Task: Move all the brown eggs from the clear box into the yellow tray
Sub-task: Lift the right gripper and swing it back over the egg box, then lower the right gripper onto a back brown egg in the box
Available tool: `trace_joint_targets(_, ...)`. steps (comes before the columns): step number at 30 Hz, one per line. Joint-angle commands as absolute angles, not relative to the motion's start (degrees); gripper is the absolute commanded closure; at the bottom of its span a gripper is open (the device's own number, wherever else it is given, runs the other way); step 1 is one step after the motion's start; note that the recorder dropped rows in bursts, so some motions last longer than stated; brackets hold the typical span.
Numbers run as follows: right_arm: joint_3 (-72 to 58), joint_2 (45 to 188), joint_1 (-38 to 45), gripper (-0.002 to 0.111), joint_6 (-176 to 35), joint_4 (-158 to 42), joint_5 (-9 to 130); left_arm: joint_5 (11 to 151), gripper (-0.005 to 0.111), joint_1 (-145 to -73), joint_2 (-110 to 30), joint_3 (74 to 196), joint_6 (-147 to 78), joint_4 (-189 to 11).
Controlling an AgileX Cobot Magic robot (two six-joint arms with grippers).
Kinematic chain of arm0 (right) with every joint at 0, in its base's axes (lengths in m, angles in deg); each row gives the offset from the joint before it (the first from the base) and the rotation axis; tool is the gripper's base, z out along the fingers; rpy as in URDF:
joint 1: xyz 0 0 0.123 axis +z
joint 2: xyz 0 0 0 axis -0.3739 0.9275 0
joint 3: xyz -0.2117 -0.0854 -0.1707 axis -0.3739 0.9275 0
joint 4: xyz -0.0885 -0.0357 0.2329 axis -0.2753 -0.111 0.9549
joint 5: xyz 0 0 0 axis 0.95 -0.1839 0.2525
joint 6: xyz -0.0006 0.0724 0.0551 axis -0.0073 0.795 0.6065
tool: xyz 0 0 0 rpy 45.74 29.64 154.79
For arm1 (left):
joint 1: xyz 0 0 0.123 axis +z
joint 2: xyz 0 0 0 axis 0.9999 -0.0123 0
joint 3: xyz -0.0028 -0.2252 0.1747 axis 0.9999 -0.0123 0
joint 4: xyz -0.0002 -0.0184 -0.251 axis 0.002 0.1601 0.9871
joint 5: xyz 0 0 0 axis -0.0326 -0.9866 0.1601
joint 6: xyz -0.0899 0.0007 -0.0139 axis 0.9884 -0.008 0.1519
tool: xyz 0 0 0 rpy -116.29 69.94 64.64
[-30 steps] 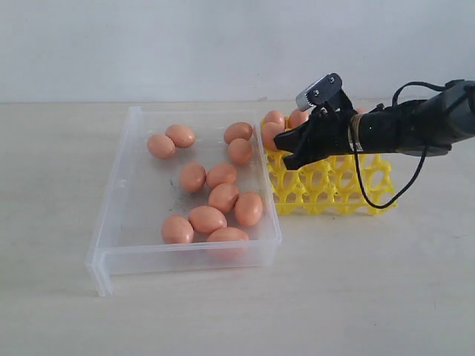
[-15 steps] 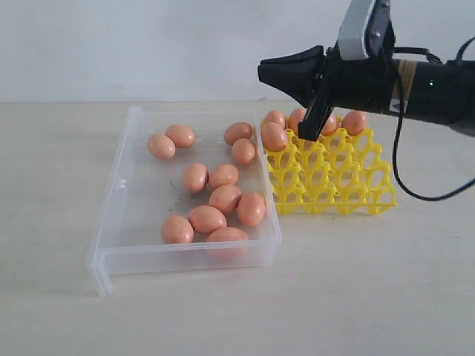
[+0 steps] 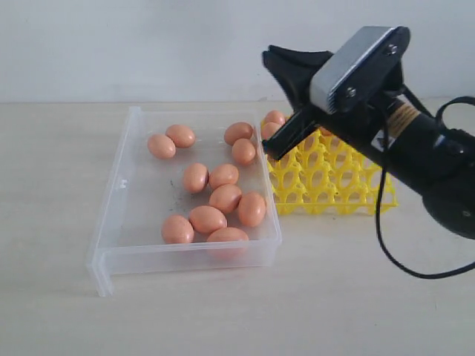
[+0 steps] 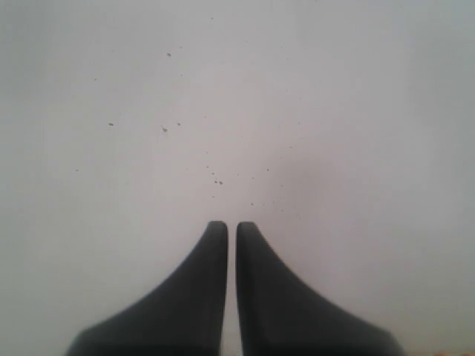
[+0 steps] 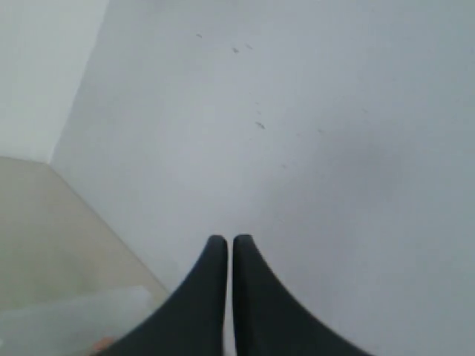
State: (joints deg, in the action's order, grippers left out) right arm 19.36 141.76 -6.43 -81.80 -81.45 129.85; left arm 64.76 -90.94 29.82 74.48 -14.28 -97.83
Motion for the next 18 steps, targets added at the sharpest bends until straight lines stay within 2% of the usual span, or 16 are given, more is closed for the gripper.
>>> trace_joint_targets(1, 15.9, 140.9, 0.9, 0.108, -75.6, -79.5, 124.5, 65.1, 0.102, -91.2, 30.0, 74.2, -14.1, -97.4)
trace_joint_targets(5, 3.6, 141.5, 4.0, 0.1, -56.4, -86.3, 81.1, 65.0, 0.102, -93.1, 30.0, 74.2, -14.1, -97.4)
trace_joint_targets(7, -2.1, 142.9, 5.6, 0.092, -48.4, -92.1, 67.2, 64.9, 0.102, -94.2, 30.0, 74.2, -14.1, -97.4)
trace_joint_targets(12, -13.7, 146.3, 11.2, 0.07, -47.3, -91.4, 46.1, 64.9, 0.102, -94.7, 30.0, 74.2, -14.1, -97.4)
trace_joint_targets(18, -29.3, 155.5, 13.8, 0.069, -68.0, -66.9, 28.0, 64.9, 0.102, -94.7, 30.0, 74.2, -14.1, -97.4)
